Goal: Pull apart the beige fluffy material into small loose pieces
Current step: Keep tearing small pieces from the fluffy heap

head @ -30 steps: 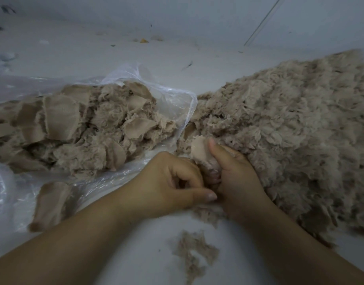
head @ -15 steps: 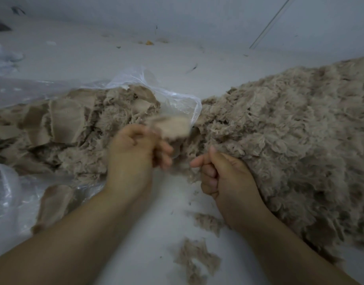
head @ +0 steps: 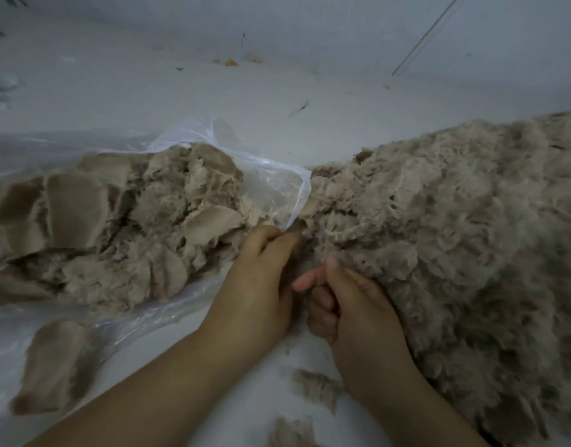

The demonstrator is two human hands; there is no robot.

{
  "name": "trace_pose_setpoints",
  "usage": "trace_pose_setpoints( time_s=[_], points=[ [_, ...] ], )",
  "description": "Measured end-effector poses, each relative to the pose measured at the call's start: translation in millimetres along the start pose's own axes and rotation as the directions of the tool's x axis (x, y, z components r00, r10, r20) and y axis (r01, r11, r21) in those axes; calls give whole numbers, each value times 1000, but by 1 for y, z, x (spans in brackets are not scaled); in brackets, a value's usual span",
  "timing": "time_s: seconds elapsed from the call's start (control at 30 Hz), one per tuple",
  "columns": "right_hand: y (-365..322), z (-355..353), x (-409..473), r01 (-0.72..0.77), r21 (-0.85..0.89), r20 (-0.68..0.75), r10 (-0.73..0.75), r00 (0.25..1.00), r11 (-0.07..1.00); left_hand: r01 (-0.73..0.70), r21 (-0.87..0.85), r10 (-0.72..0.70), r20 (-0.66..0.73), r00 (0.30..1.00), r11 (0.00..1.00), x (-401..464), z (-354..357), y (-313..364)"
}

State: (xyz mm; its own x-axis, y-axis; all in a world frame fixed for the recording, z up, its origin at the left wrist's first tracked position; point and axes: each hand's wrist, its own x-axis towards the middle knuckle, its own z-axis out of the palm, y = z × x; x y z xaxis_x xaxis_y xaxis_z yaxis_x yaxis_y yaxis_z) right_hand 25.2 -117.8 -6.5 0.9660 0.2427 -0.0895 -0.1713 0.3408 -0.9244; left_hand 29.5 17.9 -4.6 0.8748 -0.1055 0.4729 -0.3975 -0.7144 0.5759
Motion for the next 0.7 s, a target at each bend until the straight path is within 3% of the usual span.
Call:
trace_pose_setpoints(
  time_s=[0.17,0.37,0.5,0.6,0.7],
  points=[
    [2,-3,0,-37,-34,-24,36,999,999,113,100,-121,72,990,988,5,1,3],
    [-2,3,-1,-42,16,-43,42,998,999,139,121,-153,113,982,983,19,-2,6],
    [-6,5,-4,-10,50,-26,12,1000,999,291,-75,-293,-12,956,954,31,1,1],
    [-7,5,-7,-7,-16,-42,6,999,1000,454,-343,-500,-56,864,823,27,5,-3],
    [-6,6,-9,10,-37,-64,-13,998,999,484,-504,-570,-20,821,715,27,7,-4]
  ],
)
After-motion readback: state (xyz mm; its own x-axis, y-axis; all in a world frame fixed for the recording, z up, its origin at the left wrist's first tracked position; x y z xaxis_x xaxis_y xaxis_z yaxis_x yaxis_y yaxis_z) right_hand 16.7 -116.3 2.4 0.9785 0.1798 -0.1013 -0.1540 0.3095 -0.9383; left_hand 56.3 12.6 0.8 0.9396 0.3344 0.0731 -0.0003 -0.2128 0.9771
